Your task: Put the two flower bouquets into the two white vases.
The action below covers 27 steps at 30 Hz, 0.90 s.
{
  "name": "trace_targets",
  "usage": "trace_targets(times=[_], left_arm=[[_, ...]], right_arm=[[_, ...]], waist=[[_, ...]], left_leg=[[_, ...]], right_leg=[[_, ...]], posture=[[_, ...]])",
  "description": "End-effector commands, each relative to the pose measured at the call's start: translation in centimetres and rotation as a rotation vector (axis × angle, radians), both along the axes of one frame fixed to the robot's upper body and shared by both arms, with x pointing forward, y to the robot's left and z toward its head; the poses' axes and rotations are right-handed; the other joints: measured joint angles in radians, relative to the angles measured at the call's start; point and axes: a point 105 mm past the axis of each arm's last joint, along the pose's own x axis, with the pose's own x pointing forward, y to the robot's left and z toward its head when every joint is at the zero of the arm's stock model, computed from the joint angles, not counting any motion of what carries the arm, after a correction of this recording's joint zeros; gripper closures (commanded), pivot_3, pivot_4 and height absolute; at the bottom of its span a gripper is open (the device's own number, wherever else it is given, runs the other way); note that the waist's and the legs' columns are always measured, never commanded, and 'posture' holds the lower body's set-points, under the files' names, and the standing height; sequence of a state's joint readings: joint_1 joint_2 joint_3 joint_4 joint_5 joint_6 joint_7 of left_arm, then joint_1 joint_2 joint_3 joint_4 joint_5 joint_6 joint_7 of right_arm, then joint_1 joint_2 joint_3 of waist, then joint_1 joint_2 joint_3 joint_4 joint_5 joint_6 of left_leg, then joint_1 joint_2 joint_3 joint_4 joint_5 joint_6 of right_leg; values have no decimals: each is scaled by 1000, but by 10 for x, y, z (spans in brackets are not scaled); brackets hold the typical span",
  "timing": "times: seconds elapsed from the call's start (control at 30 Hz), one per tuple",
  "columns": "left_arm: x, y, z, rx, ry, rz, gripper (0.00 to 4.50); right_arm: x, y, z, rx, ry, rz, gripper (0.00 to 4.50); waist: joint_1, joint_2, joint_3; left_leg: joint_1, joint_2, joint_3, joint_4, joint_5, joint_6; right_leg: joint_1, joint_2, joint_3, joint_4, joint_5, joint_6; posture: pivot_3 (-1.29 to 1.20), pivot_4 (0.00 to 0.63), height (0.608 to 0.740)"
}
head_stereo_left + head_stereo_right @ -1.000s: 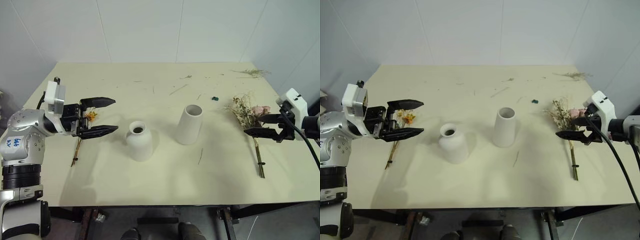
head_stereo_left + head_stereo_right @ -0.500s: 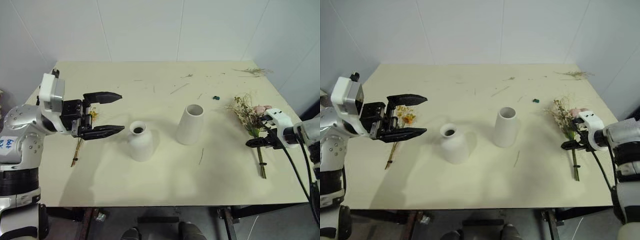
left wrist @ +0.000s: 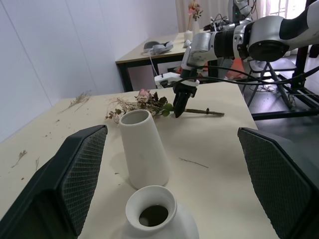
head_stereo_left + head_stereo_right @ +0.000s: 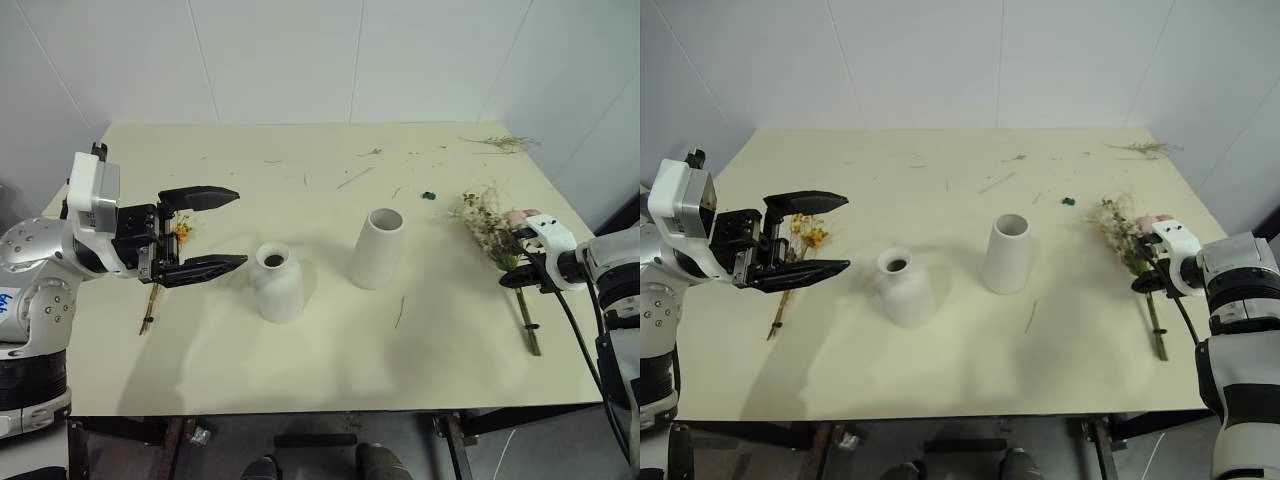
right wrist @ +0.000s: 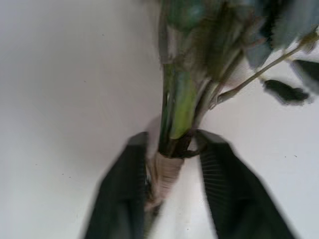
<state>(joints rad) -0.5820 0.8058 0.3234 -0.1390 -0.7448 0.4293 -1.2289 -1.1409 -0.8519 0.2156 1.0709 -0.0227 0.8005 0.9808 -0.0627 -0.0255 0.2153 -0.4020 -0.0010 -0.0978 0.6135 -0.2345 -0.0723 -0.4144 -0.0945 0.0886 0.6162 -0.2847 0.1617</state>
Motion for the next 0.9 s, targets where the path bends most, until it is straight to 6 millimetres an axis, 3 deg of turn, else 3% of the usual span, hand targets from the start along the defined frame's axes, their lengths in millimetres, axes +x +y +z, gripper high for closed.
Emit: trace_targets(times=[0.03,0.13,0.27,0.4,0.47,0.57,0.73,0.9], left_arm=[[-1,2,10,1,-34,-9,0],[5,0,10,-1,-31,-20,0],[19,1,5,-23,-16,-15,0],[31,3,-2,-50,6,8,0],[37,2,-6,-68,19,18,0],[42,1,-9,-76,24,22,0],[56,-3,-21,-123,57,44,0],[58,-4,-24,-148,64,53,0]], right_arm=[[1,2,1,31,-11,1,4327],[12,7,23,93,-170,32,4442],[26,27,99,205,-667,164,4442],[3,55,172,388,-1126,272,4442],[-14,71,197,458,-1284,319,4442],[-25,87,206,497,-1339,374,4442],[-49,163,221,723,-1379,603,4442],[-48,184,216,781,-1338,644,4442]], waist=[[0,0,0],[1,0,0],[0,1,0],[-6,1,0],[-4,1,0],[5,1,0],[3,1,0],[7,1,0]], left_leg=[[0,0,0,0,0,0],[0,0,0,0,0,0],[0,0,0,0,0,0],[0,0,0,-1,0,-1],[0,0,-1,-1,0,-1],[-1,0,-1,0,0,-1],[0,0,-2,0,1,0],[0,0,-2,1,2,-1]], right_leg=[[0,0,0,0,0,0],[0,0,0,1,0,0],[0,0,0,0,0,1],[0,0,0,1,0,1],[0,0,0,3,0,1],[0,0,0,4,0,1],[0,0,0,4,0,1],[0,0,0,6,1,1]], posture=[[0,150,740],[0,150,740],[0,150,740],[0,150,740],[0,150,740],[0,150,740],[0,150,740],[0,150,740]])
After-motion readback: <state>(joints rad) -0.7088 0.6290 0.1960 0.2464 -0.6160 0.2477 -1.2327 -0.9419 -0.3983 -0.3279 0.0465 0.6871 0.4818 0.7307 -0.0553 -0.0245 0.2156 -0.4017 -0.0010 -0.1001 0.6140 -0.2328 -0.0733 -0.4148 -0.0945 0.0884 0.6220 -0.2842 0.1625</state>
